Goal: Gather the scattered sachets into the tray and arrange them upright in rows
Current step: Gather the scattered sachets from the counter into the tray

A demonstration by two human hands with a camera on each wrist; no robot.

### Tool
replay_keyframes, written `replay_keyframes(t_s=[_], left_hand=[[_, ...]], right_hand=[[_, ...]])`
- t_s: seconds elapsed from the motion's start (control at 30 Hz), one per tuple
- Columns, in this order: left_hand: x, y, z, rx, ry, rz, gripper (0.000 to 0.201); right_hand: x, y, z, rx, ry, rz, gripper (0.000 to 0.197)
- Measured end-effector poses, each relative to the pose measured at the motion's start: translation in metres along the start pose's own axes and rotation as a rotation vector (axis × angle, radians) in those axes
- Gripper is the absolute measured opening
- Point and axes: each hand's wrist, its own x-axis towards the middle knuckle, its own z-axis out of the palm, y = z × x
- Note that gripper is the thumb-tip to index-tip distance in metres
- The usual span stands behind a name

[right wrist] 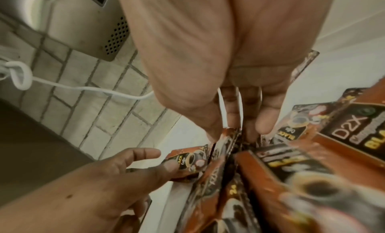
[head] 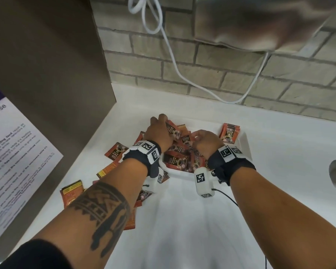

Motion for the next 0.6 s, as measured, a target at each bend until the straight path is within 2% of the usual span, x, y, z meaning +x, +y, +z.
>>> replay_keyframes(t_s=[0.13, 0.3, 0.47, 0.5, 0.53, 0.6], left_hand=[[-0.005, -0.015, -0.005, 0.038, -0.053, 0.07, 0.027], [-0.011, -0.028, -0.018, 0.058, -0.142, 0.191, 0.015], [-0.01, -0.05, -0.038, -0.052, -0.018, 0.092, 0.011], [-0.008, -0.056, -0.043, -0.01, -0.031, 0.062, 0.011], [-0.006, -0.063, -0.047, 0.056, -0.081, 0.028, 0.02], [-0.005, -0.074, -0.048, 0.193, -0.236, -0.017, 0.056]], right_hand=[[-0.001, 0.002, 0.0, -0.105, 0.013, -0.016, 0.032], [0.0, -0.001, -0.005, -0.166, 0.033, -0.011, 0.029], [-0.007, -0.014, -0.011, -0.211, 0.076, -0.064, 0.027], [-0.009, -0.018, -0.012, -0.226, 0.062, -0.081, 0.027], [-0.012, -0.021, -0.012, -0.236, 0.04, -0.101, 0.028], [-0.018, -0.029, -0.009, -0.201, 0.02, -0.141, 0.024]])
